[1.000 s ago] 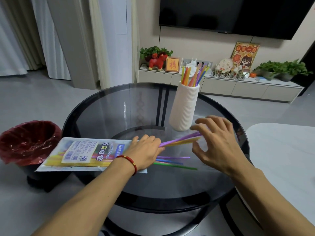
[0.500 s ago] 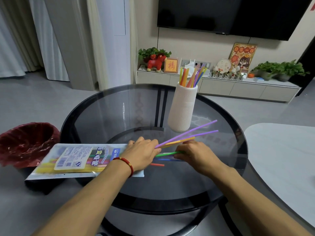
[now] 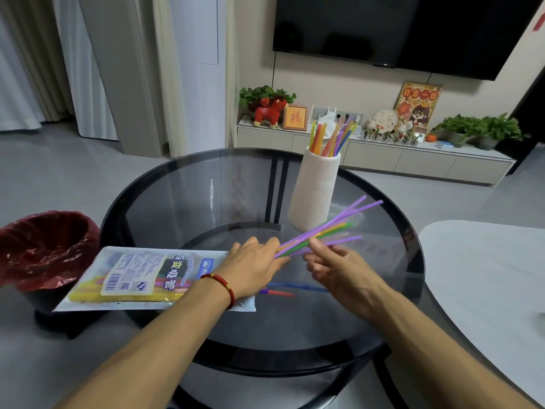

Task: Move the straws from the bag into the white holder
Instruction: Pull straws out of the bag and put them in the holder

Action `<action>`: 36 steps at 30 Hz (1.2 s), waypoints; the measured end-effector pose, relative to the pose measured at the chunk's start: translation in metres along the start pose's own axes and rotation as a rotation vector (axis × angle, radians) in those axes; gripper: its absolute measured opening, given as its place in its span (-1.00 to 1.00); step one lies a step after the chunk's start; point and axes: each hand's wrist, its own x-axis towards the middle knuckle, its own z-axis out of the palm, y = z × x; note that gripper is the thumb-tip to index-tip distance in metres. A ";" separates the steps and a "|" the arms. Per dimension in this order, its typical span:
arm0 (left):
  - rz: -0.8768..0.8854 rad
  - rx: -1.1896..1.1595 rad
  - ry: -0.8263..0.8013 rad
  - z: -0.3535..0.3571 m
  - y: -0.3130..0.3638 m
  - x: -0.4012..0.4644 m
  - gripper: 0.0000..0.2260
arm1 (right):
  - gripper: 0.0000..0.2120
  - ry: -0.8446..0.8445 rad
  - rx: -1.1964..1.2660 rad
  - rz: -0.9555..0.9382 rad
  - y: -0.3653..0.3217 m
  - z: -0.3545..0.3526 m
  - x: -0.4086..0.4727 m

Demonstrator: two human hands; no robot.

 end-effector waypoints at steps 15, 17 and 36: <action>0.008 0.039 -0.046 0.009 -0.006 -0.005 -0.76 | -0.75 0.314 -0.364 -0.340 -0.015 0.032 0.008; -0.003 0.040 -0.063 0.008 -0.013 -0.005 -0.73 | -0.76 0.357 -0.460 -0.443 -0.041 0.022 0.005; 0.013 0.121 -0.076 0.015 -0.012 -0.001 -0.64 | -0.71 0.210 -1.194 -0.484 -0.017 0.000 0.028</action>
